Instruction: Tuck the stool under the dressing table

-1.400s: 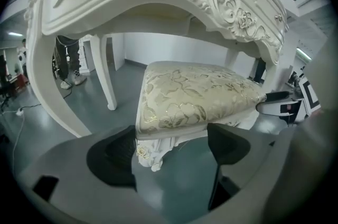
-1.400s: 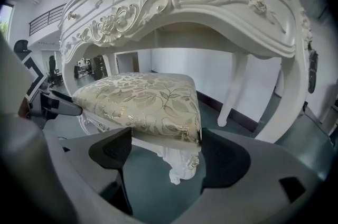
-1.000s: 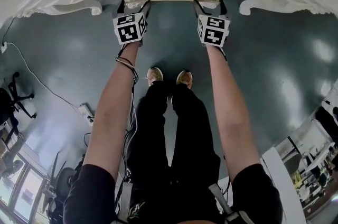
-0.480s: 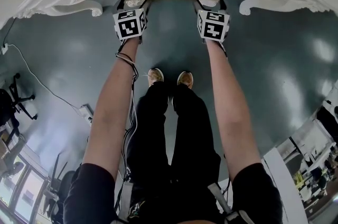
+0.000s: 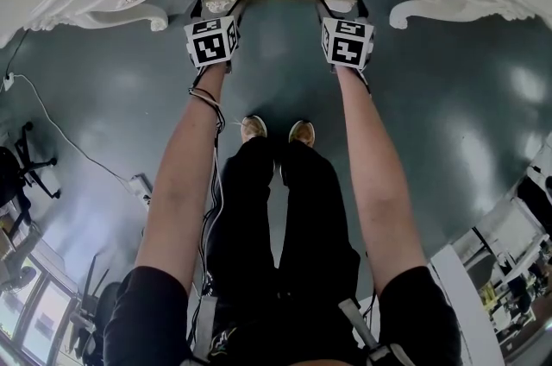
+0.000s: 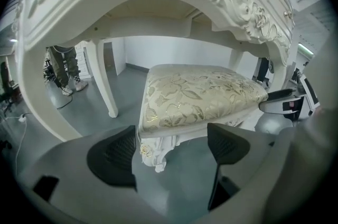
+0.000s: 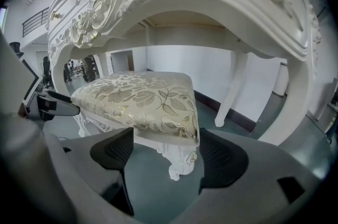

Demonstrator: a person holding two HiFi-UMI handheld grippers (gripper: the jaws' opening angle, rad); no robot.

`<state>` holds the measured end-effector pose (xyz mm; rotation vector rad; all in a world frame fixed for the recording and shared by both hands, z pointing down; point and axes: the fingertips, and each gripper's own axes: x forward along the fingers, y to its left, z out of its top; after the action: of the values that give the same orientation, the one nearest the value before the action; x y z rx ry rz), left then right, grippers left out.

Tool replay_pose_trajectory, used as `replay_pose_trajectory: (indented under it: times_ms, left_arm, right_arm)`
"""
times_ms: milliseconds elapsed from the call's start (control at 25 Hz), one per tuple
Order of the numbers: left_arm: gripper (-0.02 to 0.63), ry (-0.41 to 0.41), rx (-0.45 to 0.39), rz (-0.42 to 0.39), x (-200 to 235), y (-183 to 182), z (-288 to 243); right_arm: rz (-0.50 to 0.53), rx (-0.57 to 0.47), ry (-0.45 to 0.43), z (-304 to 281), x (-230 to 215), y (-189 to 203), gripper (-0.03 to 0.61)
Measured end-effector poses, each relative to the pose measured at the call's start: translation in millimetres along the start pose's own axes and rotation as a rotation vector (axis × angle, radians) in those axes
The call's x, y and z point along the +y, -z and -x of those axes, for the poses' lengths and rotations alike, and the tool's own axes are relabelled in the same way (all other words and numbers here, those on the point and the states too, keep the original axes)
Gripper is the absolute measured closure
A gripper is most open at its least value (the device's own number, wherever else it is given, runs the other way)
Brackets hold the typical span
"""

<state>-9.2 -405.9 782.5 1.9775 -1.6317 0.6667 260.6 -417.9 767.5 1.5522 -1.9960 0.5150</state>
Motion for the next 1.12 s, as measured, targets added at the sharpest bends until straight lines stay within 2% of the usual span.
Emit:
replay_pose_trajectory:
  times_ms: [200, 400, 600, 840, 960, 1120]
  left_arm:
    - [0.176, 0.029, -0.076, -0.037, -13, -18, 39]
    - [0.192, 0.083, -0.193, -0.085, -40, -63, 120]
    - [0.203, 0.124, -0.347, -0.131, -66, -147, 243]
    - [0.224, 0.275, -0.485, -0.246, -124, -260, 397]
    - [0.238, 0.318, -0.53, -0.233, -137, -310, 464]
    - [0.261, 0.326, -0.582, -0.23, -135, -366, 537]
  right_arm:
    - [0.004, -0.041, -0.027, 40, 8, -7, 0.169]
    - [0.023, -0.141, -0.071, 112, 27, -50, 0.169]
    - [0.094, -0.283, -0.136, 222, 52, -143, 0.173]
    - [0.186, -0.438, -0.268, 380, 103, -276, 0.179]
    - [0.203, -0.499, -0.3, 453, 112, -329, 0.195]
    - [0.21, -0.564, -0.34, 528, 120, -389, 0.201]
